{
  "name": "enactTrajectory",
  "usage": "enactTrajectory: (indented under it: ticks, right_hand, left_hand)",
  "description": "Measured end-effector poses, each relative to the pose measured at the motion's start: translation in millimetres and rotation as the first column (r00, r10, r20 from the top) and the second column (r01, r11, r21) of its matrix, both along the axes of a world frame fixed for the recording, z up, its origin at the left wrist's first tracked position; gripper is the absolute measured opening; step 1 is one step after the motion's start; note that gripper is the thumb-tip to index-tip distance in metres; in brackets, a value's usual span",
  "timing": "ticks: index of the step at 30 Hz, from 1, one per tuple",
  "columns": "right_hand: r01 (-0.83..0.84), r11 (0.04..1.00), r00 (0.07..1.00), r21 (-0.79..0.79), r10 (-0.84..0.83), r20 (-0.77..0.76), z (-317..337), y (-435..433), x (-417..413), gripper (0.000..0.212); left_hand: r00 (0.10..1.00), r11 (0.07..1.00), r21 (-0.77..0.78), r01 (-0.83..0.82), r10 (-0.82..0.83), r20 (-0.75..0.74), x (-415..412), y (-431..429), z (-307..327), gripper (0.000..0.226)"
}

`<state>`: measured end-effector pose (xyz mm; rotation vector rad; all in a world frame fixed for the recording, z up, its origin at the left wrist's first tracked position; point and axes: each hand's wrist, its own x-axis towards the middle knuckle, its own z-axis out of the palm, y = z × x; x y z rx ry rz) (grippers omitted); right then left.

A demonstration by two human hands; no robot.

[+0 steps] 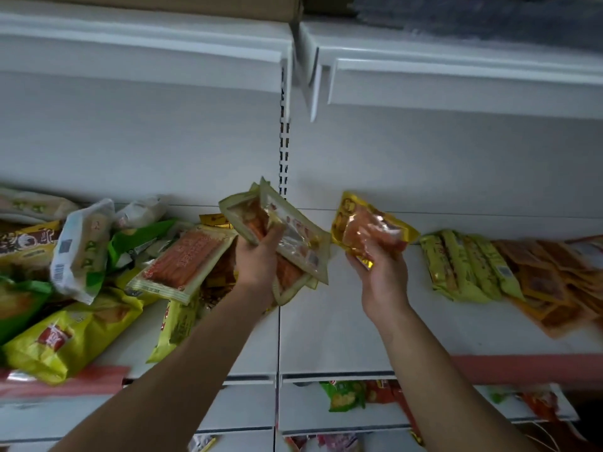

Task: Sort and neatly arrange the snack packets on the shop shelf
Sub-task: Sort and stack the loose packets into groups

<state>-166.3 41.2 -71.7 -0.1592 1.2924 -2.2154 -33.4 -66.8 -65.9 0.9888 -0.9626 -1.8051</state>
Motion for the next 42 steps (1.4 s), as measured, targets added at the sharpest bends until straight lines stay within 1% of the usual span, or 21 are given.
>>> enactTrajectory:
  ticks: [2, 4, 6, 8, 11, 13, 15, 17, 19, 20, 22, 24, 26, 27, 29, 31, 33, 36, 39, 41, 42]
  right_hand:
    - [0.038, 0.997, 0.986, -0.072, -0.026, 0.168, -3.0, -3.6, -9.2, 0.015]
    - [-0.046, 0.998, 0.966, -0.05, 0.057, 0.251, -9.4, -12.8, -10.7, 0.009]
    - [-0.217, 0.968, 0.963, 0.127, 0.191, 0.191, -18.6, -27.0, -6.6, 0.009]
    - [-0.315, 0.889, 0.948, 0.333, 0.311, 0.067, -28.5, -43.7, -0.9, 0.011]
    - [-0.22, 0.803, 0.936, 0.554, 0.334, -0.112, -38.9, -65.0, -0.6, 0.021]
    - [-0.201, 0.758, 0.911, 0.621, 0.378, -0.166, -42.2, -75.3, -2.5, 0.032]
    - [-0.246, 0.71, 0.867, 0.66, 0.465, -0.177, -47.1, -84.4, -1.9, 0.043]
    - [-0.288, 0.673, 0.828, 0.681, 0.532, -0.176, -49.4, -90.3, 1.9, 0.044]
    - [-0.318, 0.65, 0.802, 0.69, 0.573, -0.17, -47.4, -90.4, 7.1, 0.03]
    - [-0.314, 0.649, 0.802, 0.693, 0.572, -0.173, -45.9, -89.3, 9.4, 0.022]
    - [-0.235, 0.677, 0.832, 0.697, 0.511, -0.216, -42.8, -86.9, 13.1, 0.019]
    - [-0.205, 0.732, 0.865, 0.649, 0.447, -0.23, -38.8, -85.8, 20.7, 0.021]
    - [-0.296, 0.773, 0.869, 0.561, 0.462, -0.179, -35.8, -86.2, 35.4, 0.028]
    - [-0.348, 0.773, 0.859, 0.53, 0.49, -0.15, -35.5, -87.8, 44.2, 0.037]
    - [-0.42, 0.733, 0.833, 0.535, 0.546, -0.094, -36.1, -92.3, 61.6, 0.058]
    - [-0.42, 0.708, 0.825, 0.567, 0.558, -0.086, -39.7, -98.3, 75.6, 0.066]
    - [-0.372, 0.722, 0.839, 0.583, 0.53, -0.12, -43.0, -104.6, 85.1, 0.067]
    - [-0.301, 0.708, 0.836, 0.639, 0.518, -0.18, -43.3, -110.1, 93.8, 0.059]
    - [-0.354, 0.721, 0.776, 0.596, 0.582, -0.243, -45.9, -105.5, 93.1, 0.052]
    - [-0.389, 0.724, 0.721, 0.569, 0.624, -0.301, -47.3, -99.6, 95.0, 0.054]
    - [-0.367, 0.728, 0.704, 0.58, 0.624, -0.338, -47.6, -99.5, 97.2, 0.059]
  left_hand:
    - [0.997, 0.994, -0.085, -0.071, 0.072, 0.007, 11.5, -10.7, 8.5, 0.019]
    - [0.991, 0.98, -0.148, -0.135, 0.137, 0.006, 27.2, -23.1, 20.1, 0.021]
    - [0.983, 0.971, -0.155, -0.18, 0.183, 0.003, 44.6, -37.0, 29.6, 0.026]
    - [0.971, 0.96, -0.15, -0.236, 0.24, 0.011, 62.1, -51.1, 33.8, 0.026]
    - [0.941, 0.94, -0.071, -0.335, 0.337, 0.023, 86.1, -66.1, 35.7, 0.036]
    - [0.93, 0.931, -0.024, -0.365, 0.365, 0.045, 97.1, -71.5, 31.8, 0.047]
    - [0.931, 0.932, 0.006, -0.363, 0.363, 0.034, 101.8, -73.5, 25.6, 0.047]
    - [0.938, 0.938, 0.018, -0.345, 0.345, 0.023, 101.5, -73.7, 18.4, 0.045]
    - [0.941, 0.942, 0.026, -0.335, 0.333, 0.062, 100.2, -74.8, 9.5, 0.046]
    - [0.94, 0.941, 0.037, -0.336, 0.332, 0.08, 100.4, -76.0, 4.1, 0.048]
    - [0.939, 0.937, 0.074, -0.341, 0.335, 0.076, 103.6, -79.7, -5.6, 0.051]
    - [0.942, 0.937, 0.092, -0.336, 0.332, 0.055, 106.2, -82.9, -12.0, 0.052]
    - [0.943, 0.939, 0.086, -0.333, 0.33, 0.051, 106.3, -84.3, -17.1, 0.046]
    - [0.943, 0.94, 0.086, -0.331, 0.328, 0.05, 105.7, -83.8, -18.9, 0.045]
    - [0.944, 0.94, 0.085, -0.329, 0.327, 0.039, 104.0, -82.1, -23.0, 0.048]
    - [0.94, 0.937, 0.076, -0.34, 0.34, 0.017, 103.6, -80.2, -26.7, 0.046]
    - [0.939, 0.938, 0.055, -0.343, 0.343, 0.013, 103.5, -79.4, -29.1, 0.041]
    - [0.941, 0.941, 0.026, -0.337, 0.337, 0.025, 103.3, -79.0, -31.9, 0.033]
    - [0.937, 0.936, 0.036, -0.35, 0.35, 0.016, 105.5, -79.8, -34.8, 0.023]
    - [0.936, 0.935, 0.032, -0.352, 0.352, 0.007, 106.1, -81.0, -35.5, 0.027]
    - [0.935, 0.935, 0.03, -0.355, 0.354, 0.007, 105.5, -81.6, -35.8, 0.031]
